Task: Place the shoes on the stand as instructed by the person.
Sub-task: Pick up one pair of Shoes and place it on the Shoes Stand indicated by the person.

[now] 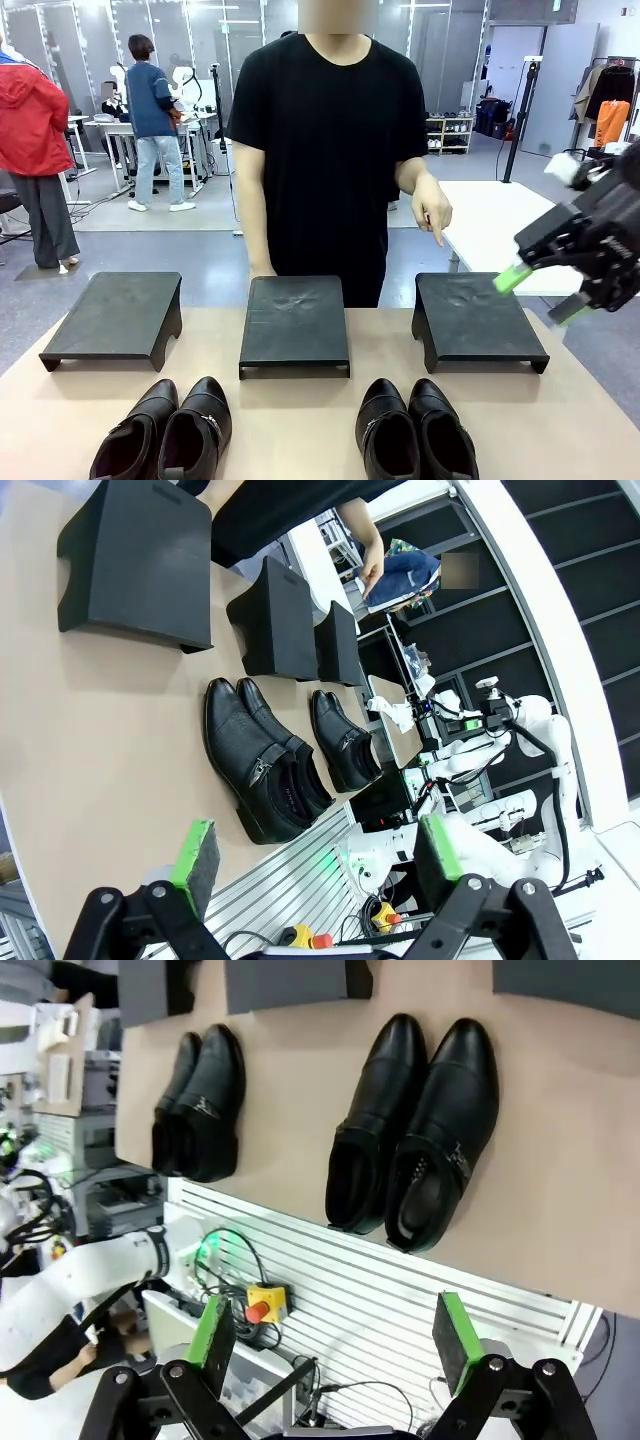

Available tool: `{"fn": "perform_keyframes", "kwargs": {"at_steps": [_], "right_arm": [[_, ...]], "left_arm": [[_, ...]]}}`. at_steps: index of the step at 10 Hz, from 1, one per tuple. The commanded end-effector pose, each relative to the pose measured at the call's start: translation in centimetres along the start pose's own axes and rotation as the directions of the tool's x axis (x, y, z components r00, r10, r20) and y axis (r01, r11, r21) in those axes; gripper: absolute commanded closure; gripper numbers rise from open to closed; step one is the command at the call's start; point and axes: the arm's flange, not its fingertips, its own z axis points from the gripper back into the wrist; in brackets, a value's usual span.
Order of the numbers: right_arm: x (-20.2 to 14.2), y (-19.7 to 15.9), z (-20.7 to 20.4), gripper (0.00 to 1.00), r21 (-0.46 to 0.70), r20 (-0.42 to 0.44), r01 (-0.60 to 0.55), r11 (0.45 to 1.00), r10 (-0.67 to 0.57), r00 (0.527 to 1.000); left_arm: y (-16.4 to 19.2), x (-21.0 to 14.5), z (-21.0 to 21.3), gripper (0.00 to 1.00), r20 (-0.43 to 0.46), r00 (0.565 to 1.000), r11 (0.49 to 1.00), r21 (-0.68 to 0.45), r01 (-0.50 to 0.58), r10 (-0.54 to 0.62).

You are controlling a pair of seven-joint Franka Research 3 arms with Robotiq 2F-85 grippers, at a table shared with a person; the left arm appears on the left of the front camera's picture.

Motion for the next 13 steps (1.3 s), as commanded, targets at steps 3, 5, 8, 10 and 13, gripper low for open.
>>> {"fn": "perform_keyframes", "kwargs": {"at_steps": [3,5,8,10,13], "right_arm": [[-0.9,3.0,-8.3,0.00,-0.219,-0.043,0.101,0.970,-0.113,0.993],[-1.3,2.8,-12.3,0.00,-0.299,0.001,0.140,0.944,-0.146,0.989],[-1.6,2.1,-17.5,0.00,-0.368,0.001,0.167,0.915,-0.179,0.984],[-1.8,1.6,-20.1,0.00,-0.387,-0.018,0.182,0.904,-0.205,0.979],[-2.6,1.1,-22.8,0.00,-0.415,-0.055,0.168,0.894,-0.209,0.976]], "left_arm": [[0.0,0.0,0.1,0.00,0.008,1.000,1.000,-0.013,0.010,-0.010],[0.0,0.0,0.1,0.00,0.008,1.000,1.000,-0.013,0.010,-0.010],[0.0,0.0,0.1,0.00,0.008,1.000,1.000,-0.013,0.010,-0.010],[0.0,0.0,0.1,0.00,0.008,1.000,1.000,-0.013,0.010,-0.010],[0.0,0.0,0.1,0.00,0.008,1.000,1.000,-0.013,0.010,-0.010]]}}
